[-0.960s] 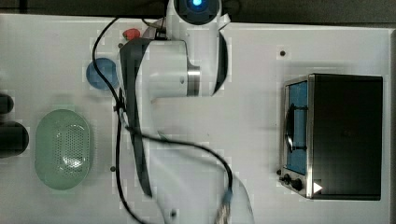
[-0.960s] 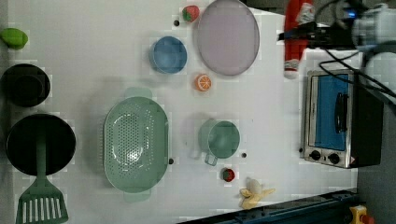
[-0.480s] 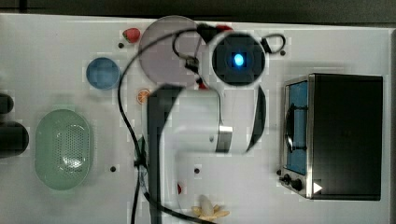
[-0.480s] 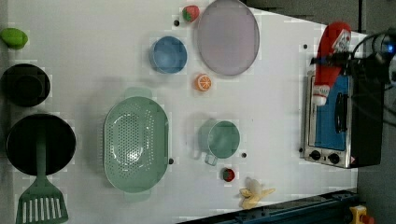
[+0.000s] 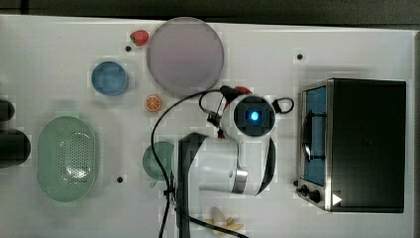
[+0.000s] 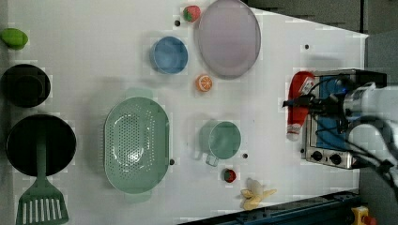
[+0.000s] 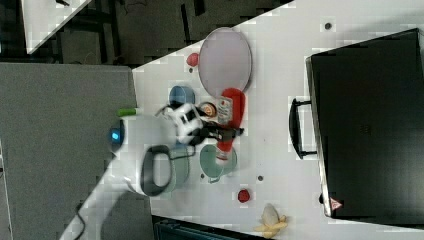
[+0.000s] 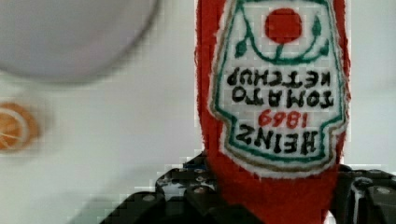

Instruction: Pick ketchup from plate and place it on table.

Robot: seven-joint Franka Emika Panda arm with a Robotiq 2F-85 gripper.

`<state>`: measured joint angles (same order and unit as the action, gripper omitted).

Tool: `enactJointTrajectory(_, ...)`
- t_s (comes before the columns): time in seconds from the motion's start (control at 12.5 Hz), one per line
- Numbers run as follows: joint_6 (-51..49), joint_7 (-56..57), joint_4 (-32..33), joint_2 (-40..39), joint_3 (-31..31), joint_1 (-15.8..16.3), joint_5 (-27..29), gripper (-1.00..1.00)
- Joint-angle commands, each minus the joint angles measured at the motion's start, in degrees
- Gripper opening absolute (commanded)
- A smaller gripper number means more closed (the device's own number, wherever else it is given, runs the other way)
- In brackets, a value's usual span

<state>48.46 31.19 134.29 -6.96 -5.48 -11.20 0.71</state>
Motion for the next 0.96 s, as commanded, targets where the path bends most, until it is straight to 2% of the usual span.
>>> enactJointTrajectory(0.08,4.36,-0.69,3.34,-2.31,-0.25,0.84,0.02,0.21)
enactJointTrajectory(0.4,7.27,-0.68,3.18,-8.44,-0.16,0.84,0.02,0.21)
enactJointTrajectory(0.48,9.34,-0.69,3.24,-9.29,-0.05,0.83,0.02,0.27)
enactJointTrajectory(0.72,10.44,-0.68,3.2,-8.52,-0.27,0.87,0.03,0.9)
enactJointTrajectory(0.8,9.45,-0.68,3.07,-7.43,-0.44,0.87,0.04,1.0)
enactJointTrajectory(0.96,6.88,-2.65,1.51,-3.99,-0.86,0.87,0.15,1.0)
